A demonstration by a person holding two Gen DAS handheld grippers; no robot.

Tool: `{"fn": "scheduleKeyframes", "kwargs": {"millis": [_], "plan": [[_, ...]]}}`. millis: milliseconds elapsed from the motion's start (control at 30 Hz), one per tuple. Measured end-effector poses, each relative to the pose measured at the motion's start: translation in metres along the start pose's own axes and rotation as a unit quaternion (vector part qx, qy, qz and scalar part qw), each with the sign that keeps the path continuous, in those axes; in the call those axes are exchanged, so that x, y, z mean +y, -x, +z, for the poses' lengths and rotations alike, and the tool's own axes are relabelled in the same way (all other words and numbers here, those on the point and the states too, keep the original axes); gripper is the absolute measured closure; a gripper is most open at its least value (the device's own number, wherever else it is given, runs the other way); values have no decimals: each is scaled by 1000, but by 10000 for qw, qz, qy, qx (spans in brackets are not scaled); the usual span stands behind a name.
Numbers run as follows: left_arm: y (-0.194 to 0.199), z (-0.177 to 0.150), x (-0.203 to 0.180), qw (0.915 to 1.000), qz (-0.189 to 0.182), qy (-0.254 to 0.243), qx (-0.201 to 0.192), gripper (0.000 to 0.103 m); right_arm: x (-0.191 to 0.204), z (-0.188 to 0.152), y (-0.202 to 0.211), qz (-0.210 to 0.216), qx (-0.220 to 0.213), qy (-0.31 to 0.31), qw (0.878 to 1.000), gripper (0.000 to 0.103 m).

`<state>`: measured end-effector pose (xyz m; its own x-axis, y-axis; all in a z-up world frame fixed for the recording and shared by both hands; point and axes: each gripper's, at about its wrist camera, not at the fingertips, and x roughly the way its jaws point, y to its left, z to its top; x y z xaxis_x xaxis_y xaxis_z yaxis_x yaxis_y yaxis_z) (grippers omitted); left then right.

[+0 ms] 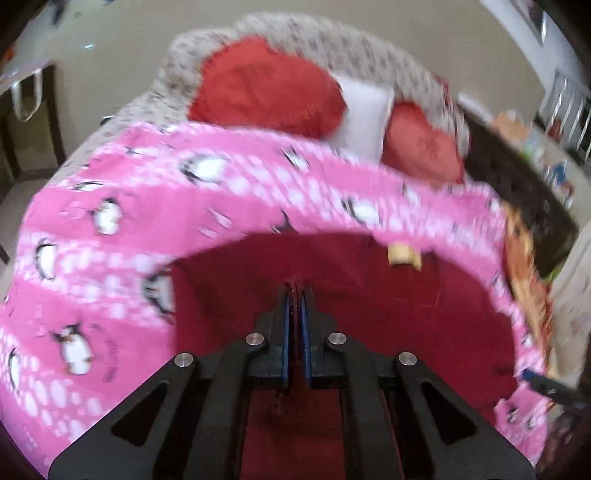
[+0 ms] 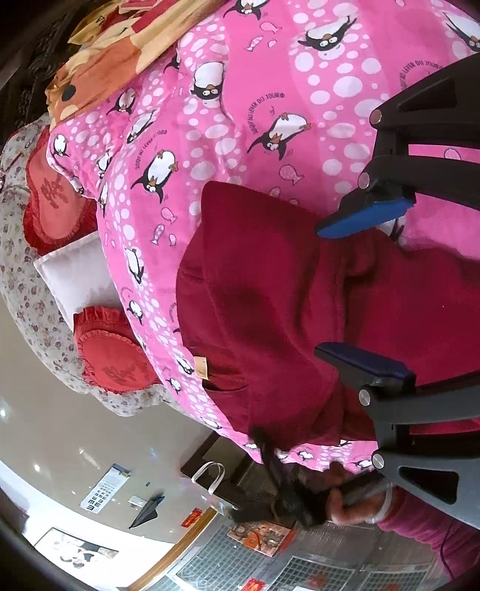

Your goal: Fold small clothes

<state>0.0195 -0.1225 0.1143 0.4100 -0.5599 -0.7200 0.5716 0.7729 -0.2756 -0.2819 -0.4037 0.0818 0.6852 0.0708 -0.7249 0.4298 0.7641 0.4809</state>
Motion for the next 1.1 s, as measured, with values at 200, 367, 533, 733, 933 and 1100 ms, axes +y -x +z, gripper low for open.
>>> {"fn": "scheduleKeyframes", "kwargs": {"millis": [200,367,533,733,933,1100], "plan": [[-5,-26,24,9989,259,94,383,99,0,0,-13,-157,128,78,9998,44],[-9,-40,22,9985,310,128,432,99,15,-4,-36,-633,370,673,9950,44],[1,-41,22,9977,506,-46,448,80,10,-30,-49,-1503,1267,1289,9720,44],[20,-46,16,9984,520,23,240,71,-7,-15,-4,-787,607,584,9933,44],[29,-50,-3,9985,510,-164,136,71,-6,-1,-28,-1172,424,567,9906,44],[30,-54,-3,9984,483,-245,182,71,-1,-52,-46,-1295,1394,1071,9759,44]]}}
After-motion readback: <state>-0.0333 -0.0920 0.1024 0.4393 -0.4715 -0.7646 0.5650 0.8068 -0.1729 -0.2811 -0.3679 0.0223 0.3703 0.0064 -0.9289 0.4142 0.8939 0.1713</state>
